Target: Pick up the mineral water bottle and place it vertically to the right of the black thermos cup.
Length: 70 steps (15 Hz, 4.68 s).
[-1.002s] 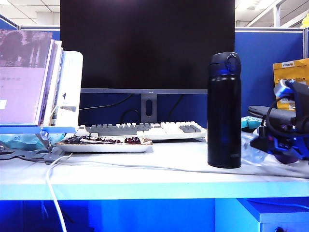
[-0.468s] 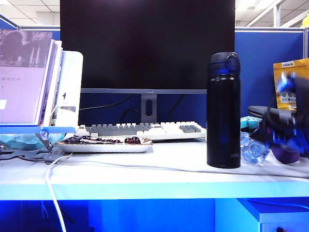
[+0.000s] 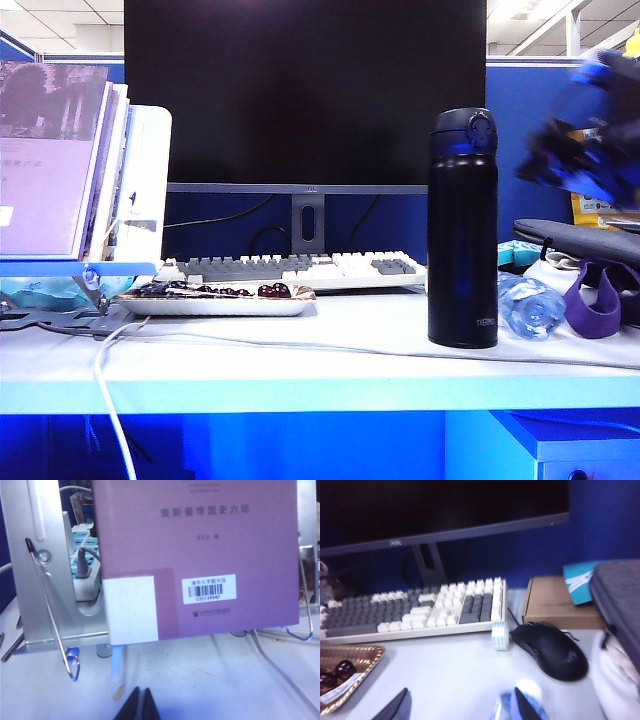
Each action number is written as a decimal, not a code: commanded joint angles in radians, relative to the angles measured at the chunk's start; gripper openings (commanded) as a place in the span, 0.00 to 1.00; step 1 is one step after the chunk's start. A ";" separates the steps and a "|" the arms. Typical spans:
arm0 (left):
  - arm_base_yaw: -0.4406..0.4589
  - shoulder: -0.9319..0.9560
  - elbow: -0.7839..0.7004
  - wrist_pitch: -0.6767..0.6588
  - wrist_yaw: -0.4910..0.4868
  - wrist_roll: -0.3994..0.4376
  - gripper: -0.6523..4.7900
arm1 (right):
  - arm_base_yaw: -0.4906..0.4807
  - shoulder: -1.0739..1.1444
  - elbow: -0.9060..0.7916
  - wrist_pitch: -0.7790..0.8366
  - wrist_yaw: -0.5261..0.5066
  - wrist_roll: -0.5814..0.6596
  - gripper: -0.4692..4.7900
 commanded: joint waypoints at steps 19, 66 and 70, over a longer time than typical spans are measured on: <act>0.001 -0.003 -0.001 -0.011 0.003 0.000 0.11 | 0.015 0.333 0.782 -1.242 -0.048 -0.122 0.76; 0.001 -0.003 -0.001 -0.011 0.003 0.000 0.11 | 0.126 -0.583 0.097 -0.378 0.000 -0.222 0.36; 0.001 -0.003 -0.001 -0.011 0.003 0.000 0.11 | 0.126 -0.581 -0.106 -0.195 0.081 -0.179 0.36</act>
